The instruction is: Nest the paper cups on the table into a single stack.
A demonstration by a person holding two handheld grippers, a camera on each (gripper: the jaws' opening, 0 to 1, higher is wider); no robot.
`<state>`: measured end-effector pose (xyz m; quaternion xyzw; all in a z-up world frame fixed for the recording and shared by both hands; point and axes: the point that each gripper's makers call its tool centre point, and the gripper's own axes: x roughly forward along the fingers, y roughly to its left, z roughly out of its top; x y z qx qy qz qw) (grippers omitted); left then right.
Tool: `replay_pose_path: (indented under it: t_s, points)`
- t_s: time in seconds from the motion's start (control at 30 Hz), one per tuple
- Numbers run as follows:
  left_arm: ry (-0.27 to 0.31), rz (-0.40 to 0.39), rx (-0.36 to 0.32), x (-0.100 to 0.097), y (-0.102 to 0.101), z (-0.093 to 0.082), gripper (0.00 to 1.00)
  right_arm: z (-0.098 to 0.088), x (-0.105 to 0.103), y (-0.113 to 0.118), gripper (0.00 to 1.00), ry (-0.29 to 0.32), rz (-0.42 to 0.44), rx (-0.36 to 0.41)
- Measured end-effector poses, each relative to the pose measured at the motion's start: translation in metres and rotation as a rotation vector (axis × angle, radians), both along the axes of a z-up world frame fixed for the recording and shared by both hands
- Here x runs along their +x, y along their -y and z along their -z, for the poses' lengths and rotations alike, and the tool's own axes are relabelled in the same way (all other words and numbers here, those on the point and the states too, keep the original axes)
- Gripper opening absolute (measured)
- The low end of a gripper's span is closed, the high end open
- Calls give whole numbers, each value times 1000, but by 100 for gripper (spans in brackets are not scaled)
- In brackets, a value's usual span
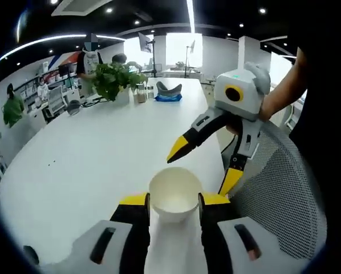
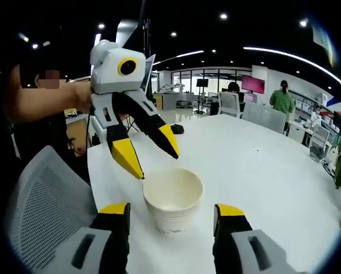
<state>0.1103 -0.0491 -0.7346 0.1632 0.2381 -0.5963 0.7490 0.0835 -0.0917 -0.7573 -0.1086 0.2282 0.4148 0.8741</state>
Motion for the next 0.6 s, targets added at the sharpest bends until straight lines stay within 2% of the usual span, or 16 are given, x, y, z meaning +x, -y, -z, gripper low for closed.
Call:
replay_pose_path:
  t_s: [0.23,0.33,0.6]
  points:
    - [-17,-85,-16,-1,-11,16,44,0,6,-3,57,3,-5,4]
    - [-27,-98,-18,-3,-12,23,44,-1,7,-5,56,3,-8,7]
    - [-30,-96,-42,-9,3,40,46,-2,12,-11,54,-3,-7,25]
